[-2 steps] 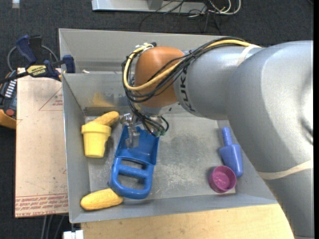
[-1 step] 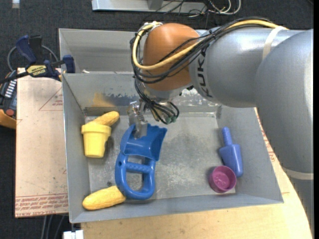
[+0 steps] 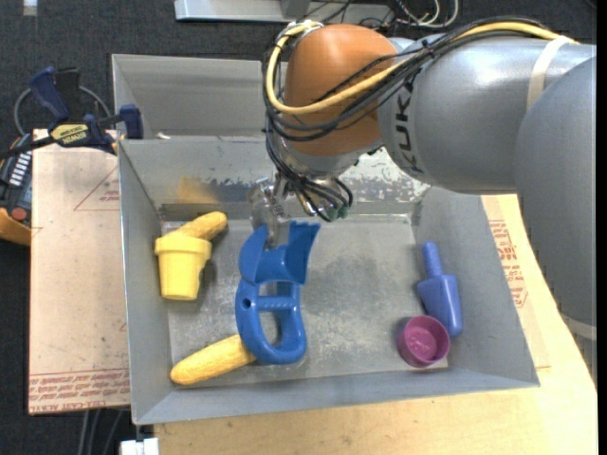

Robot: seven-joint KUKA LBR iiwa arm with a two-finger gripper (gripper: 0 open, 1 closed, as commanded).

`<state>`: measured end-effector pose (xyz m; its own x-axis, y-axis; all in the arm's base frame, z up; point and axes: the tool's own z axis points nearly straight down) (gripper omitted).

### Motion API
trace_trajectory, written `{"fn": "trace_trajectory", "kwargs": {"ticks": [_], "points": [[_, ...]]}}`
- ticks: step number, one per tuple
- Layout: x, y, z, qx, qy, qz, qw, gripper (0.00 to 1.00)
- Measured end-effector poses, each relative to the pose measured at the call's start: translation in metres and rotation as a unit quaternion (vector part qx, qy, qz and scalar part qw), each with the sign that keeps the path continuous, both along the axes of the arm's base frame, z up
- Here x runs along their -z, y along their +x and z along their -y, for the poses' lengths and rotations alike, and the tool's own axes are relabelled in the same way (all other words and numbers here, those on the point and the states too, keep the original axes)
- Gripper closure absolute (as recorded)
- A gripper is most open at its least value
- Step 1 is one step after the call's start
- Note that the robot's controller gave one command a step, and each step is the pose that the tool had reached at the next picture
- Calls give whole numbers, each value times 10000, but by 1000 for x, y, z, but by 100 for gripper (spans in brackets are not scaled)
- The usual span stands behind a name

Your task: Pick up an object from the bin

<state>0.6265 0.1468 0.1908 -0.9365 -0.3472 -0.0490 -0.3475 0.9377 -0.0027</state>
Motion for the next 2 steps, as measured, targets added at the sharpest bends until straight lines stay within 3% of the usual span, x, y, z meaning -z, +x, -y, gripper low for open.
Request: {"fn": "trace_trajectory", "kwargs": {"ticks": [1, 2], "points": [[-88, 0, -13, 267, -2, -72, 9996, 100], [-33, -3, -61, 721, 44, -4, 9974, 100]]}}
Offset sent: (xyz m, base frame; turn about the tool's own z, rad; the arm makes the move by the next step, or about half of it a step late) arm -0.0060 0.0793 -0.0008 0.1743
